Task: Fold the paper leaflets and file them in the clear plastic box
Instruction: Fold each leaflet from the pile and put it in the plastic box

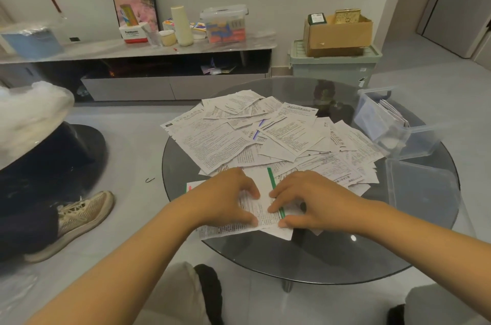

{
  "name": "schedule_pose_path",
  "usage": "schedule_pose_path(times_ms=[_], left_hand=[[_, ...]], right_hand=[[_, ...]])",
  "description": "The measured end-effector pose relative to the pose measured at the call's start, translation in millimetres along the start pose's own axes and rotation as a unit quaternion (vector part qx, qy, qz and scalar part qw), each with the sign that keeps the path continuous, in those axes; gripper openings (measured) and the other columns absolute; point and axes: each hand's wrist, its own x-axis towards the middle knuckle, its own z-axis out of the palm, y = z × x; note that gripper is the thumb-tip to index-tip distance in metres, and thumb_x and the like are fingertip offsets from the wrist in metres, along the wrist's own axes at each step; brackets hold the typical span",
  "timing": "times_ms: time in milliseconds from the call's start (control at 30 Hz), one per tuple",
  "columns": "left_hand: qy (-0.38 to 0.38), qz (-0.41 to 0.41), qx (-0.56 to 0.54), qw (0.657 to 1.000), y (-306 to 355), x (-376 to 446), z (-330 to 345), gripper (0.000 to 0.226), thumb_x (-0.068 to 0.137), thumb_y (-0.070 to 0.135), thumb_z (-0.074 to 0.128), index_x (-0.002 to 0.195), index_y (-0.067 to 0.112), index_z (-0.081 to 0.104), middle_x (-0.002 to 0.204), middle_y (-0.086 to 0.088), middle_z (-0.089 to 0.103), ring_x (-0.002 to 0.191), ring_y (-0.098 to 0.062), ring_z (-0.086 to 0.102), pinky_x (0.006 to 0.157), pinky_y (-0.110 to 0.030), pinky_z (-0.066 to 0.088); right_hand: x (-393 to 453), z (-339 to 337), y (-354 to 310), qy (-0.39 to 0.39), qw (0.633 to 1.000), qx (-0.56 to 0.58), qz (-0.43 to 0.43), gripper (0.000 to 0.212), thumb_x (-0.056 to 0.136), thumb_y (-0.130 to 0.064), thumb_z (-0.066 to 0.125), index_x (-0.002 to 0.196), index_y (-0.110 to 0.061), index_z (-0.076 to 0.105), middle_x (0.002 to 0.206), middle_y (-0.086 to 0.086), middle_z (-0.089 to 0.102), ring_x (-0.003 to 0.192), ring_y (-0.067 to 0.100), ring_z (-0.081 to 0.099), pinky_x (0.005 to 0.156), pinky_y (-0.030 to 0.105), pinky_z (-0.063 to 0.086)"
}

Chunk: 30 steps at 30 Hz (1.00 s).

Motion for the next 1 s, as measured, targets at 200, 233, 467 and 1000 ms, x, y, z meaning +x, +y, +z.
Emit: schedule_pose_path(times_ms=[200,233,467,1000], left_hand=[[0.012,0.012,0.006,1.0,-1,-2,9,0.061,0.068,0.051,0.076,0.122,0.037,0.049,0.123,0.011,0.04,0.113,-0.008,0.038,0.097,-0.029,0.04],[0.02,0.013,0.009,1.0,0,-3,10,0.062,0.068,0.05,0.076,0.122,0.036,0.049,0.123,0.011,0.04,0.113,-0.008,0.038,0.097,-0.03,0.04],[0.044,0.027,0.046,0.998,4,-6,13,0.052,0.077,0.047,0.069,0.123,0.031,0.05,0.12,0.008,0.046,0.112,-0.011,0.042,0.092,-0.027,0.039],[0.125,-0.006,-0.19,0.974,1,-27,-27,0.011,0.082,0.034,0.069,0.071,0.033,0.067,0.065,0.029,0.061,0.063,0.007,0.053,0.057,-0.009,0.039]], right_hand=[[8,6,-1,-0.002,1.0,-0.01,0.014,0.039,0.082,-0.045,0.065,0.12,-0.04,0.06,0.12,-0.014,0.054,0.112,0.005,0.042,0.096,0.022,0.031],[9,8,-1,0.001,1.0,-0.007,0.018,0.038,0.082,-0.044,0.066,0.119,-0.04,0.06,0.118,-0.014,0.053,0.11,0.007,0.041,0.096,0.023,0.031],[15,14,1,0.025,0.998,0.044,0.027,0.033,0.078,-0.041,0.071,0.11,-0.038,0.065,0.102,-0.018,0.046,0.1,0.005,0.037,0.083,0.011,0.027],[18,-18,6,0.148,0.978,0.128,0.074,0.015,0.078,-0.032,0.072,0.091,-0.023,0.073,0.095,-0.015,0.063,0.092,-0.002,0.046,0.073,0.018,0.035]])
